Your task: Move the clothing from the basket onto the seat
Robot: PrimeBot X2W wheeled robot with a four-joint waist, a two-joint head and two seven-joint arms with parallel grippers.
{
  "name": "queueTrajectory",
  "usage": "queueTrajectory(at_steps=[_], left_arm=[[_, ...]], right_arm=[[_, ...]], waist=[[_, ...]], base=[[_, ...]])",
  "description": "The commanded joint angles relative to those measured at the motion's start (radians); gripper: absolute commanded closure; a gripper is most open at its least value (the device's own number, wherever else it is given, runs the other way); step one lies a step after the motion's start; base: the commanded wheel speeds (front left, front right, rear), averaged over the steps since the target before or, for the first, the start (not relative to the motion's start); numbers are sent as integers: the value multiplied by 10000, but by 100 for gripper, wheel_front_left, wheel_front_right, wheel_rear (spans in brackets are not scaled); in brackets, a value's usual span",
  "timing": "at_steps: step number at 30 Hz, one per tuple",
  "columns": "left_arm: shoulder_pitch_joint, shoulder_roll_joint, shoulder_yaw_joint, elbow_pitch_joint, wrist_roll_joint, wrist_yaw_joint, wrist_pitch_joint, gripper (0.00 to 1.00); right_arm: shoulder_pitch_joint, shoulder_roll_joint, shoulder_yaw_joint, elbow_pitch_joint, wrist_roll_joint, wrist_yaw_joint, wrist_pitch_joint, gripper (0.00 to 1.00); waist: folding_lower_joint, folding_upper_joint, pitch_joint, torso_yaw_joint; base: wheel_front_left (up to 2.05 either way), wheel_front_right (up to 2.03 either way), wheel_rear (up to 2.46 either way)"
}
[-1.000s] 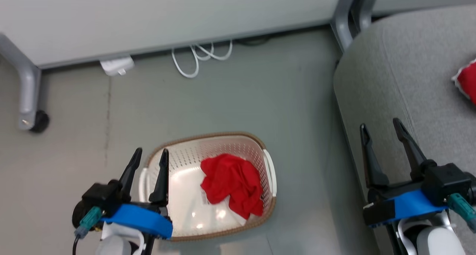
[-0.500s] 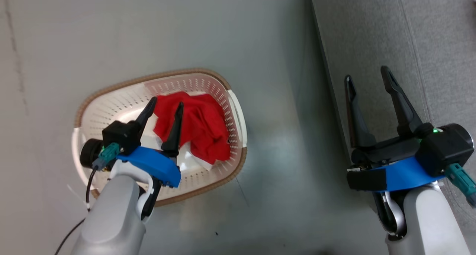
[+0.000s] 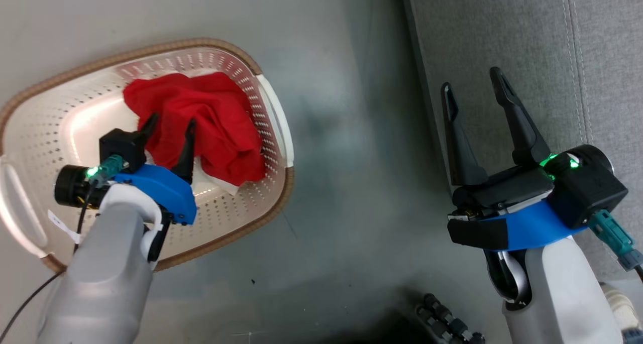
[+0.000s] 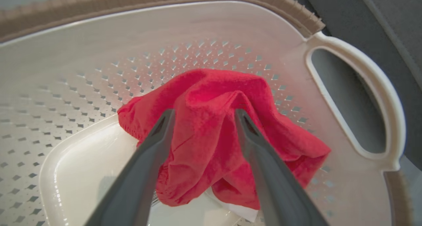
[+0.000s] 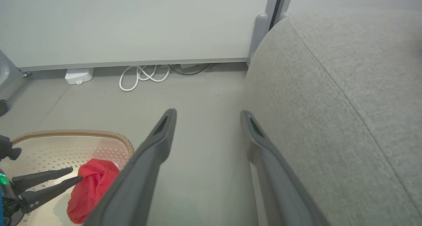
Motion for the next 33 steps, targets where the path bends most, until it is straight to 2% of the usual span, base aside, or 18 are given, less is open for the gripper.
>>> queueTrajectory(at_steps=[1,11,16,17,18,19,20,33], left_arm=[[-212,121,74,139,16,32,-34,0],[-826,452,336,1030,-71,314,-34,0],[-1031,355,297,1575,-180,162,-31,0],[-1100,329,258,1719,-194,124,-15,19],[-1164,300,223,1817,-216,110,-17,60],[-1217,265,198,1909,-234,68,-17,85],[-1263,237,164,2012,-250,49,-16,100],[-1473,175,-14,2500,-404,-138,-29,100]], right_arm=[[-159,21,51,41,66,-10,-93,0],[-440,19,486,309,322,-10,-404,0],[-324,19,526,436,341,-11,-470,0],[-288,19,529,452,343,-11,-479,0],[-258,19,530,464,345,-11,-494,0],[-237,19,525,476,350,-11,-505,0],[-228,19,522,483,353,-11,-511,0],[-433,19,624,660,352,-11,-574,0]], waist=[[-3,0,381,-284],[-3,0,969,-673],[-3,0,1035,-735],[-3,0,1041,-731],[-3,0,1047,-727],[-3,0,1053,-724],[-3,0,1059,-722],[-3,0,992,-709]], base=[[0,0,0],[0,0,0],[0,0,0],[0,0,0],[0,0,0],[0,0,0],[0,0,0],[0,0,0]])
